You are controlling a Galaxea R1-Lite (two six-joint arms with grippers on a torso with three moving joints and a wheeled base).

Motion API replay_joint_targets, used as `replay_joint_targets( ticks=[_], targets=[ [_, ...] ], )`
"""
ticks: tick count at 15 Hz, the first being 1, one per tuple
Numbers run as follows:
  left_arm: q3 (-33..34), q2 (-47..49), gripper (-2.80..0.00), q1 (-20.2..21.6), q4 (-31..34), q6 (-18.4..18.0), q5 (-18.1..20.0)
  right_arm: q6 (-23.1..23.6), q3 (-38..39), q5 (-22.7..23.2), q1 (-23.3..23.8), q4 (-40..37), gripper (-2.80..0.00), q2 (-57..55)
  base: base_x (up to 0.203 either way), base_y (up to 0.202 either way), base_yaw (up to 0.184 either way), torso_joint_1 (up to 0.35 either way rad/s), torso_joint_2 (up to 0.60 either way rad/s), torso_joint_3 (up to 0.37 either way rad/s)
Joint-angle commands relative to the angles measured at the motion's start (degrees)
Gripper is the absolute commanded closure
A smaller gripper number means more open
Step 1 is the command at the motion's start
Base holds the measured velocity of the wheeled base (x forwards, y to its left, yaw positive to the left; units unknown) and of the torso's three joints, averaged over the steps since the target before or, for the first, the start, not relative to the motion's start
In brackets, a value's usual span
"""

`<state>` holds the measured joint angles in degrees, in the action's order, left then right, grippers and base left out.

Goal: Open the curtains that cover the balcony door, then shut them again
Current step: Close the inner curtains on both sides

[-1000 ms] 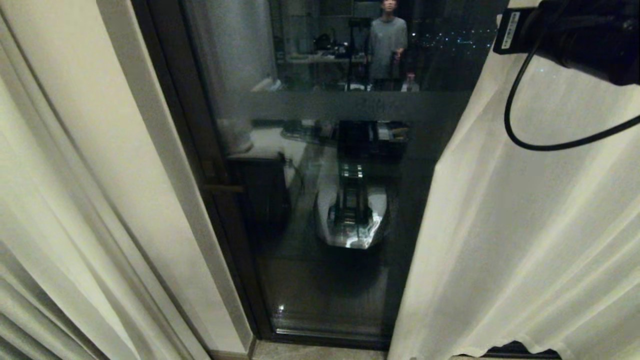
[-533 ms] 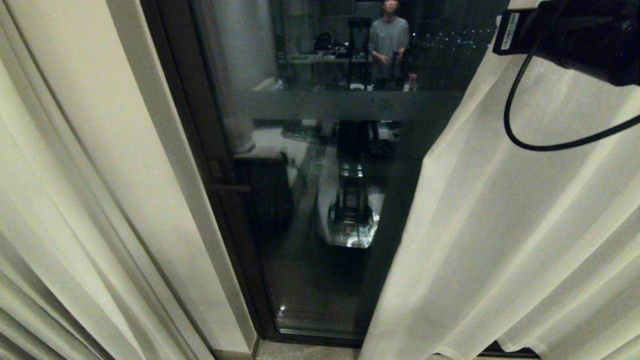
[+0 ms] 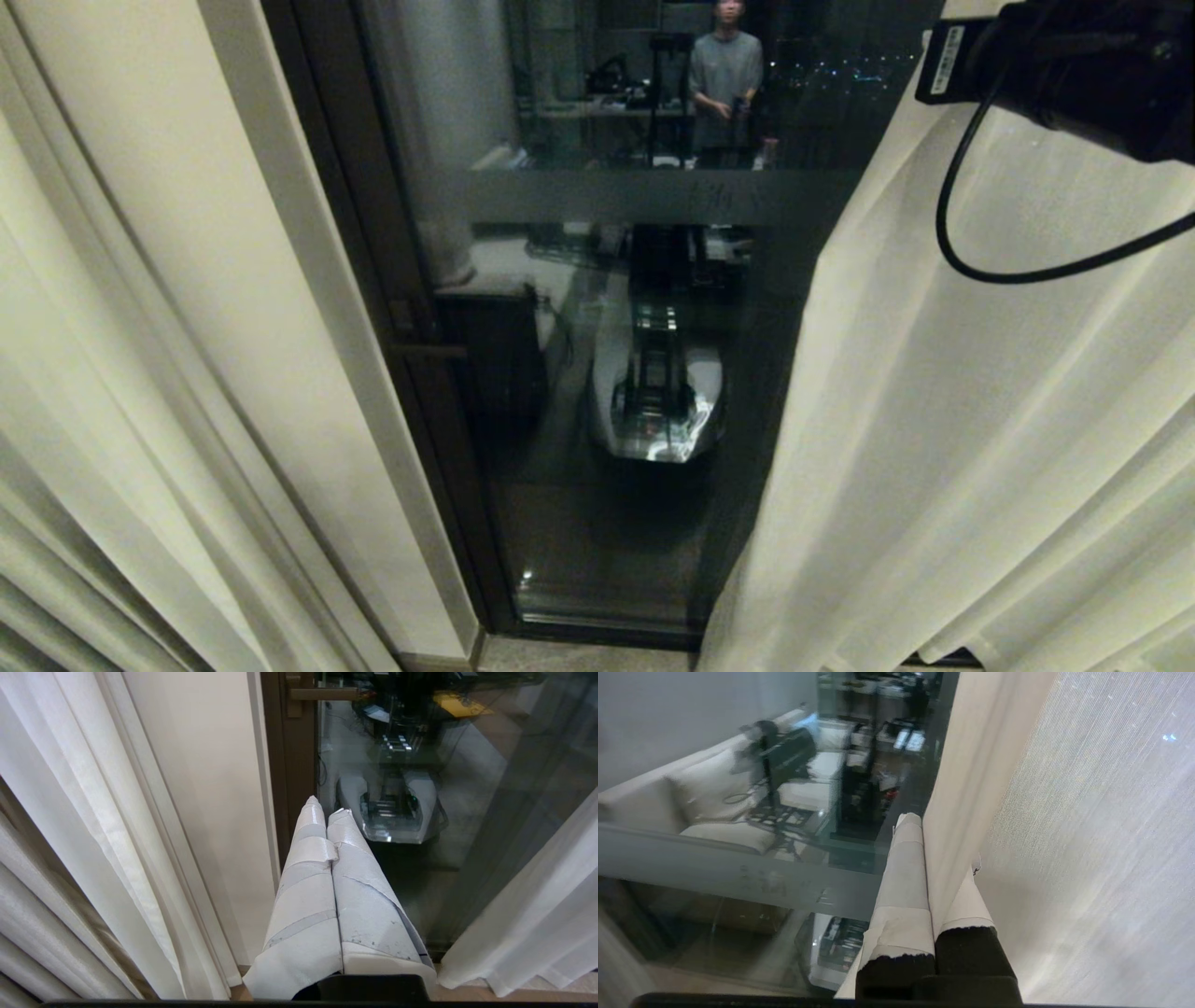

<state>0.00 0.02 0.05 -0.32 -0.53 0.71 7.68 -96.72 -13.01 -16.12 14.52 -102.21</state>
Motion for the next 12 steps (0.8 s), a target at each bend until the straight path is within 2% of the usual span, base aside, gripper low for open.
replay_joint_targets(
  ticks=[1,2,3,9,12],
  targets=[
    [0.0,0.0,0.0,0.0,0.0,0.0,0.0,0.1,0.0,-0.1,-0.1,0.1,0.0,-0.6,0.0,0.0,0.0,0.0,0.0,0.0],
    [0.0,0.0,0.0,0.0,0.0,0.0,0.0,0.1,0.0,-0.1,-0.1,0.1,0.0,-0.6,0.0,0.0,0.0,0.0,0.0,0.0],
    [0.0,0.0,0.0,0.0,0.0,0.0,0.0,0.0,0.0,-0.1,-0.1,0.0,-2.8,-0.5,0.0,0.0,0.0,0.0,0.0,0.0],
    [0.0,0.0,0.0,0.0,0.0,0.0,0.0,0.0,0.8,-0.3,-0.1,-0.2,-2.8,1.3,0.0,0.0,0.0,0.0,0.0,0.0],
    [0.0,0.0,0.0,0.0,0.0,0.0,0.0,0.1,6.4,-0.6,-0.1,-0.6,-2.8,7.1,0.0,0.0,0.0,0.0,0.0,0.0]
  ],
)
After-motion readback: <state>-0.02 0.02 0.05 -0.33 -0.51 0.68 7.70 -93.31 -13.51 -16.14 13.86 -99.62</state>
